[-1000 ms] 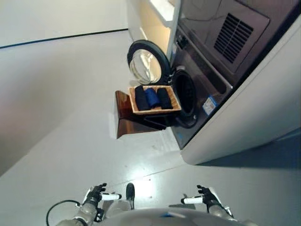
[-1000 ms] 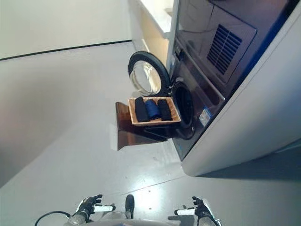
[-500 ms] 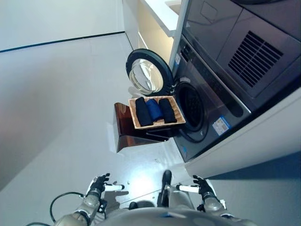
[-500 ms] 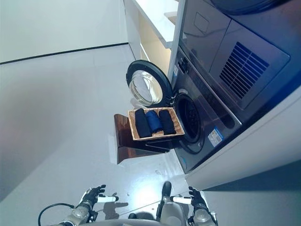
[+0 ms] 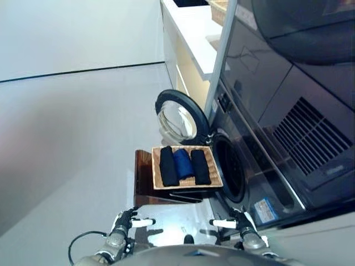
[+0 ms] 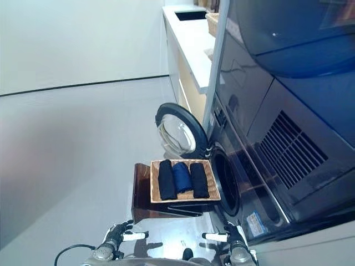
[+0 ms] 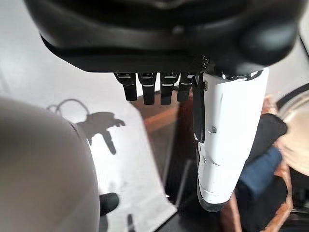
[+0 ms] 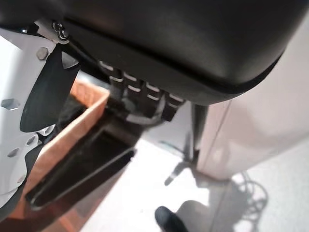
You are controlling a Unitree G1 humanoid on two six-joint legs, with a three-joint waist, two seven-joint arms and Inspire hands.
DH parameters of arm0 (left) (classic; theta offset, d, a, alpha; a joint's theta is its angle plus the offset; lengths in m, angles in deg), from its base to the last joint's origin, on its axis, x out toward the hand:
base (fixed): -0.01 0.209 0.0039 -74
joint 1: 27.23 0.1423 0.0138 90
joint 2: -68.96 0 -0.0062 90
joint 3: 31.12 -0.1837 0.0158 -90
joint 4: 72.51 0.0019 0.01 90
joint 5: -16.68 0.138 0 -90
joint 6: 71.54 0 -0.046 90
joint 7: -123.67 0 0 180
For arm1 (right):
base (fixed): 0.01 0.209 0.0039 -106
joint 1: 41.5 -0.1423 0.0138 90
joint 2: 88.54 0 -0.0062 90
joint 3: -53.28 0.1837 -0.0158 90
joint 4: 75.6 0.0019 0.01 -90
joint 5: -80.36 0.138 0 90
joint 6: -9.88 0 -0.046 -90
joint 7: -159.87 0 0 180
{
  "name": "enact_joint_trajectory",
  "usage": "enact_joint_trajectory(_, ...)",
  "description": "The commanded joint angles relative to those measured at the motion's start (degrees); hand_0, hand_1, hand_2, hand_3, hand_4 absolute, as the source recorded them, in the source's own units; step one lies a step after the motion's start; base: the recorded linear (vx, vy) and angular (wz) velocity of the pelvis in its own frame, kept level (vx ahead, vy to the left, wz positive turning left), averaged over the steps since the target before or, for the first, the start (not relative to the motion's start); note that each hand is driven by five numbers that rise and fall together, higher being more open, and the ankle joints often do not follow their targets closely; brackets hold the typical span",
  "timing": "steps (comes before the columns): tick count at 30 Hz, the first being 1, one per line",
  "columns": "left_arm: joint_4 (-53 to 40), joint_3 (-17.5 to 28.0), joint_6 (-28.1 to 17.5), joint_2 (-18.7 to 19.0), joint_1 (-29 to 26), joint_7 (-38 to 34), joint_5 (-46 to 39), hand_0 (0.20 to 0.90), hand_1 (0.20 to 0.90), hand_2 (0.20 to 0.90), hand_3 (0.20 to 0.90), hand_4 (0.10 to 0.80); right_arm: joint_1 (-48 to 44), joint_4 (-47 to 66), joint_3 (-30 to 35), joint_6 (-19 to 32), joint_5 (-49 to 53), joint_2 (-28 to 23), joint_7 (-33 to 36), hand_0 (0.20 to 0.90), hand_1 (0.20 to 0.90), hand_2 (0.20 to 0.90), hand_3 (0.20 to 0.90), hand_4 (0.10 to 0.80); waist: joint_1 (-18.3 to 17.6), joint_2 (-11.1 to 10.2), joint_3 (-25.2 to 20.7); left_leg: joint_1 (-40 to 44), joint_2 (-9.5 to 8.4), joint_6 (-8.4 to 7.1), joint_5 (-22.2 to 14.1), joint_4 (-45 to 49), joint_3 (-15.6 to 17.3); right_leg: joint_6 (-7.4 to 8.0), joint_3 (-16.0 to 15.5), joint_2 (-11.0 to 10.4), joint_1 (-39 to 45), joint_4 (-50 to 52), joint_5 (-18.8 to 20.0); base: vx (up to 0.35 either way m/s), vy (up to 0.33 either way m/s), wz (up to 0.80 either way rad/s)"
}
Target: Pick up the clothes and place them into the washing machine
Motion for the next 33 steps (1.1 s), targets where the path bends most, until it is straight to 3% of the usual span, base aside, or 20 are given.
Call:
enact_joint_trajectory(1, 0.1, 0.3, -1.6, 1.6, 1.2, -1.9, -0.2, 0.900, 0.900, 0.900, 0.900, 0.800, -1.8, 0.7, 0.7, 2.6, 2.5, -2.7, 2.4, 0.900, 0.900, 0.900, 0.900, 0.800, 1.4, 0.2, 1.0, -3.1, 1.98, 3.58, 2.5, -16.9, 3.3, 4.76, 1.9, 2.3, 0.3, 0.1, -0.6, 0.240, 0.064, -0.18)
enact_joint_trajectory(4, 1.6, 0.8, -1.2, 1.3, 1.8, -2.2, -0.2, 0.900, 0.900, 0.900, 0.900, 0.800, -2.6, 0.8, 0.6, 2.9, 3.0, -3.4, 3.0, 0.900, 0.900, 0.900, 0.900, 0.800, 2.9, 2.5, 0.8, -4.7, 1.99, 2.02, 9.8, -32.6, 0.6, 5.57, 3.6, 4.3, 3.5, -1.0, -2.8, 0.303, 0.089, -0.07)
enact_joint_trajectory(6, 2.3, 1.2, -0.9, 1.2, 2.6, -2.0, 0.2, 0.900, 0.900, 0.900, 0.900, 0.800, -3.3, 1.1, 0.9, 2.9, 3.2, -4.0, 3.4, 0.900, 0.900, 0.900, 0.900, 0.800, 3.9, 3.7, 0.6, -5.0, 0.78, 1.39, 12.9, -37.6, 0.6, 6.05, 5.1, 4.5, 6.3, -1.2, -5.1, 0.350, 0.111, -0.15)
enact_joint_trajectory(9, 2.6, 1.6, -0.8, 1.2, 3.4, -1.8, 0.2, 0.900, 0.900, 0.900, 0.900, 0.800, -3.5, 1.1, 0.9, 2.6, 3.0, -4.2, 3.1, 0.900, 0.900, 0.900, 0.900, 0.800, 4.5, 4.0, 0.0, -4.1, 0.64, 1.61, 12.8, -37.7, 0.5, 6.33, 5.9, 4.5, 7.3, -1.1, -5.7, 0.232, 0.085, -0.74)
enact_joint_trajectory(10, 2.4, 2.2, -0.9, 1.7, 4.0, -1.4, 0.3, 0.900, 0.900, 0.900, 0.900, 0.800, -3.7, 1.4, 1.0, 2.4, 2.8, -4.3, 2.7, 0.900, 0.900, 0.900, 0.900, 0.800, 5.4, 3.9, -1.0, -3.1, -0.12, 2.05, 13.3, -37.3, -1.1, 6.64, 5.9, 3.5, 8.6, -0.5, -6.8, 0.333, 0.127, -1.15)
enact_joint_trajectory(12, 1.9, 2.2, -1.1, 2.2, 4.1, -0.9, 0.9, 0.900, 0.900, 0.900, 0.900, 0.800, -4.0, 0.7, 1.5, 2.2, 2.5, -4.5, 2.4, 0.900, 0.900, 0.900, 0.900, 0.800, 6.3, 3.5, -1.7, -3.2, -0.88, 2.72, 11.6, -34.3, -0.4, 7.61, 5.5, 1.7, 9.7, 1.5, -8.2, 0.358, 0.147, -0.85)
enact_joint_trajectory(15, 0.9, 2.2, -1.0, 3.7, 3.6, -0.5, 1.2, 0.900, 0.900, 0.900, 0.900, 0.800, -5.7, 0.5, 1.9, 1.7, 1.2, -5.0, 2.6, 0.900, 0.900, 0.900, 0.900, 0.800, 7.4, 3.7, -1.1, -2.8, -1.98, 5.24, 7.8, -30.7, 0.9, 10.09, 3.9, -0.4, 3.7, 17.6, -7.2, 0.195, 0.127, -0.20)
enact_joint_trajectory(17, 0.5, 1.5, -1.2, 4.6, 2.2, -0.8, 1.1, 0.900, 0.900, 0.900, 0.900, 0.800, -8.5, 1.3, 0.7, 1.6, 0.6, -5.7, 2.7, 0.900, 0.900, 0.900, 0.900, 0.800, 6.3, 5.1, 1.3, -2.2, -2.12, 5.94, 7.4, -29.4, 0.5, 11.31, 4.4, 0.5, -3.6, 26.5, -4.1, 0.030, 0.076, -0.05)
enact_joint_trajectory(18, 0.5, 1.5, -1.2, 4.6, 2.2, -0.8, 1.1, 0.900, 0.900, 0.900, 0.900, 0.800, -8.5, 1.3, 0.7, 1.6, 0.6, -5.7, 2.7, 0.900, 0.900, 0.900, 0.900, 0.800, 6.3, 5.1, 1.3, -2.3, -2.13, 5.94, 7.4, -29.4, 0.5, 11.31, 4.4, 0.5, -3.6, 26.6, -4.1, -0.042, 0.054, 0.18)
enact_joint_trajectory(19, -0.3, 0.9, -1.4, 5.2, 1.1, -1.4, 0.2, 0.900, 0.900, 0.900, 0.900, 0.800, -11.5, 1.6, -0.3, 0.9, -1.0, -6.8, 3.8, 0.900, 0.900, 0.900, 0.900, 0.800, 5.9, 6.9, 3.4, -1.5, -1.91, 5.75, 6.7, -29.8, 0.2, 9.64, -2.1, -2.6, -8.8, 24.8, -5.3, -0.034, 0.006, 0.26)
enact_joint_trajectory(20, -0.8, 0.7, -1.5, 5.1, 0.8, -1.9, -0.3, 0.900, 0.900, 0.900, 0.900, 0.800, -12.9, 1.7, -0.9, 0.4, -1.8, -7.5, 4.1, 0.900, 0.900, 0.900, 0.900, 0.800, 6.3, 7.2, 3.9, -1.0, -1.83, 5.12, 6.1, -29.9, 0.3, 9.00, -6.8, -5.4, -9.1, 19.7, -4.7, 0.017, -0.059, 0.18)
enact_joint_trajectory(21, -1.5, 0.7, -1.7, 5.0, 0.4, -2.0, -0.1, 0.900, 0.900, 0.900, 0.900, 0.800, -13.6, 1.3, -1.6, -0.2, -3.2, -7.6, 4.3, 0.900, 0.900, 0.900, 0.900, 0.800, 6.8, 6.8, 4.0, -0.7, -2.01, 4.41, 5.7, -29.9, 0.4, 8.67, -10.0, -6.9, -7.3, 13.8, -3.6, 0.102, -0.143, -0.06)
enact_joint_trajectory(22, -2.6, 0.4, -2.2, 5.1, 0.3, -2.1, -0.5, 0.900, 0.900, 0.900, 0.900, 0.800, -14.3, 1.1, -2.6, -0.4, -4.6, -8.1, 5.1, 0.900, 0.900, 0.900, 0.900, 0.800, 6.2, 6.7, 4.4, -1.2, -2.32, 4.33, 5.5, -29.6, -0.4, 8.90, -6.9, -6.7, -7.1, 12.4, -3.3, 0.059, -0.135, 0.06)
enact_joint_trajectory(23, -3.9, 0.0, -2.7, 5.4, -0.2, -2.7, -0.7, 0.900, 0.900, 0.900, 0.900, 0.800, -15.6, 1.0, -3.5, -0.4, -5.2, -8.6, 5.5, 0.900, 0.900, 0.900, 0.900, 0.800, 6.7, 6.6, 5.2, -1.8, -2.25, 4.17, 5.6, -29.4, 0.0, 8.84, -6.0, -6.3, -7.7, 12.0, -3.0, -0.024, -0.086, 0.39)
enact_joint_trajectory(26, -6.3, -0.1, -3.1, 4.2, -1.5, -3.0, -2.4, 0.900, 0.900, 0.900, 0.900, 0.800, -20.4, -1.1, -6.0, -1.6, -8.3, -11.3, 6.8, 0.900, 0.900, 0.900, 0.900, 0.800, 8.0, 7.4, 6.8, -5.3, -2.47, 3.89, 6.1, -29.1, 0.2, 9.23, -8.6, -7.8, -10.3, 11.1, -1.7, -0.142, -0.038, 0.41)
enact_joint_trajectory(33, -11.6, -0.3, -4.7, 4.2, -1.6, -4.2, -7.1, 0.900, 0.900, 0.900, 0.900, 0.800, -28.8, -2.6, -8.4, -2.4, -7.4, -14.0, 9.3, 0.900, 0.900, 0.900, 0.900, 0.800, 9.0, 10.3, 10.7, -14.2, -3.38, 3.85, 7.0, -26.2, -1.2, 8.69, -8.2, -7.9, -19.3, 15.7, -2.5, -0.101, -0.014, 0.09)
